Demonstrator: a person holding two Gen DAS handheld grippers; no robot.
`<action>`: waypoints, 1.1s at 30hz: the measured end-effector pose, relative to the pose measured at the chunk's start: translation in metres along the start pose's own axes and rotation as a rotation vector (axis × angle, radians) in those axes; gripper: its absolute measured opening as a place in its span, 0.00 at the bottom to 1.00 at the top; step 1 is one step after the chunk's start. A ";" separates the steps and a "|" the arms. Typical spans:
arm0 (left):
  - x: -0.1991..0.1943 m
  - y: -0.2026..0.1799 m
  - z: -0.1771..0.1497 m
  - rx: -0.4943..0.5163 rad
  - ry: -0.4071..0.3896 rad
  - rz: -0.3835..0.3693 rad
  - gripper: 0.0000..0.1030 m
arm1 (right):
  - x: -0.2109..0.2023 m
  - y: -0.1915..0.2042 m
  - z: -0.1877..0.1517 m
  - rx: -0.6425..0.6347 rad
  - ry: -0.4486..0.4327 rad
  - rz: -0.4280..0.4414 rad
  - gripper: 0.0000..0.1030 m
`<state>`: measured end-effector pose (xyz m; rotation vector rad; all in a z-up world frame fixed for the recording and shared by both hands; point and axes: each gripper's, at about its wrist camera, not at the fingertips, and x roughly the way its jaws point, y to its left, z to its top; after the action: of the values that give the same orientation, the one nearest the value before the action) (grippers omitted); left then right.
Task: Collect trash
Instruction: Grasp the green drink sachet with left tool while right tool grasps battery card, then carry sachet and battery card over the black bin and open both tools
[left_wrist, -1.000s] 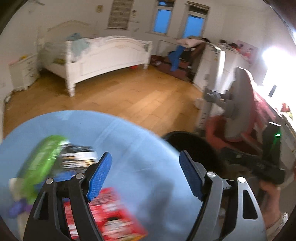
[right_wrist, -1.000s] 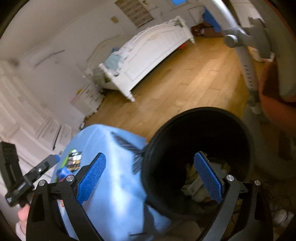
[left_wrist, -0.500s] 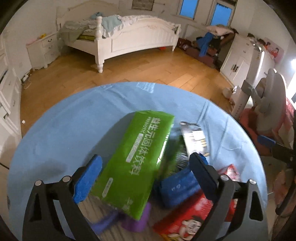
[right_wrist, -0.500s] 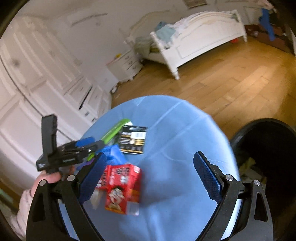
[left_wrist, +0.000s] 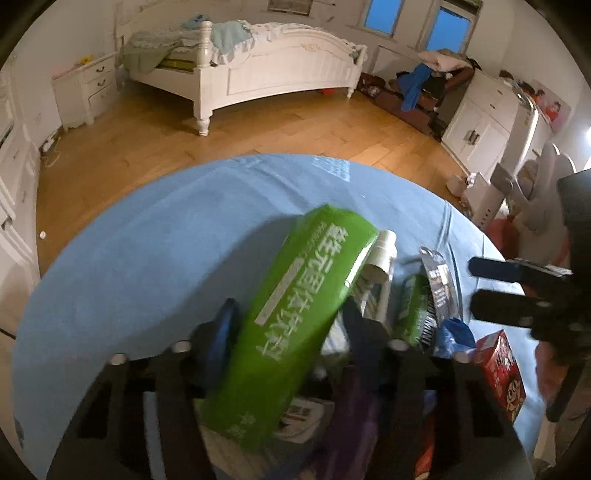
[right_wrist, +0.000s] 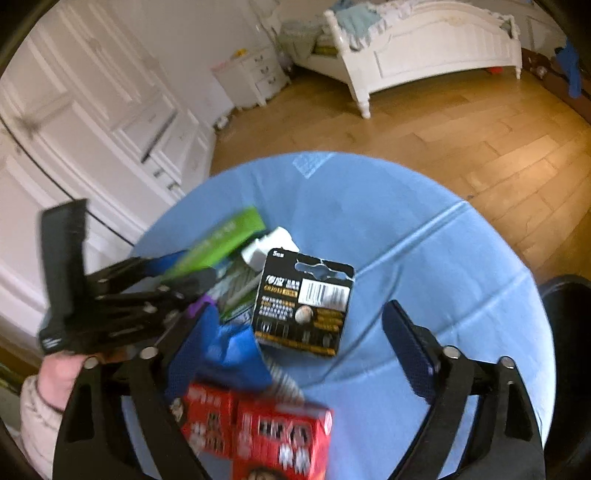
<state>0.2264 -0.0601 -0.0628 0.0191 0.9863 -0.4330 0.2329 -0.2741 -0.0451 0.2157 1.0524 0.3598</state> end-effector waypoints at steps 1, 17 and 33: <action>-0.001 0.003 0.000 -0.012 -0.001 -0.003 0.42 | 0.006 0.003 0.001 -0.006 0.012 -0.015 0.78; -0.053 0.010 -0.009 -0.140 -0.162 -0.051 0.16 | -0.026 0.005 -0.014 -0.013 -0.174 0.062 0.61; -0.136 -0.140 -0.007 0.051 -0.395 -0.026 0.16 | -0.220 -0.049 -0.088 -0.002 -0.660 -0.047 0.61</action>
<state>0.1055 -0.1402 0.0680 -0.0325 0.5874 -0.4644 0.0672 -0.4046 0.0734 0.2824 0.4059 0.2209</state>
